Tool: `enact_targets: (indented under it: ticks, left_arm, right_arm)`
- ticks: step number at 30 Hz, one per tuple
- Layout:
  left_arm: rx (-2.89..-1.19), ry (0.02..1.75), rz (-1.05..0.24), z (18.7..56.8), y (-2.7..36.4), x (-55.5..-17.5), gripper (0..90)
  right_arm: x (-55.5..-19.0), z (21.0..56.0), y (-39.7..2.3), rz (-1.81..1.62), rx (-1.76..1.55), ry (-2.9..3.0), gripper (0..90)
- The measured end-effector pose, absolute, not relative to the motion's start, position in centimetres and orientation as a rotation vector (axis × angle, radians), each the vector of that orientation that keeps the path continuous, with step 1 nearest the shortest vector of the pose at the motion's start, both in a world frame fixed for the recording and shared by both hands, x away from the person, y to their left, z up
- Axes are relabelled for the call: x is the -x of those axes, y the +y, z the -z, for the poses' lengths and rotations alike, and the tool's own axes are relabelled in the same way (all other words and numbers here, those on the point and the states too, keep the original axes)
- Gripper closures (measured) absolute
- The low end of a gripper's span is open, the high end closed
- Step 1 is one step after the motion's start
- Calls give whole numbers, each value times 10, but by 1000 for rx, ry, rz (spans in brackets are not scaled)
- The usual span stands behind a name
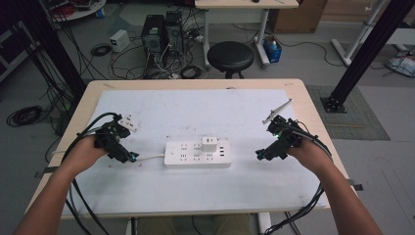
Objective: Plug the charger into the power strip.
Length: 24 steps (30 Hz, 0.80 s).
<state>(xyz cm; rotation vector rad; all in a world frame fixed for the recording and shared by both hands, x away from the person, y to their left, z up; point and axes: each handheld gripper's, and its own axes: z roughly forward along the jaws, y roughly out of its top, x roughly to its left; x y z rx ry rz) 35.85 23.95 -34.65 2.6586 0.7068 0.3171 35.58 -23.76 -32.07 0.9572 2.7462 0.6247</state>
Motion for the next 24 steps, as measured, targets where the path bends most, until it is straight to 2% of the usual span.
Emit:
enact_targets:
  ticks: [24]
  left_arm:
    - [-2659,721,-296,357,241,-361,163]
  right_arm:
    - [-356,335,-236,-604,-928,2780,7]
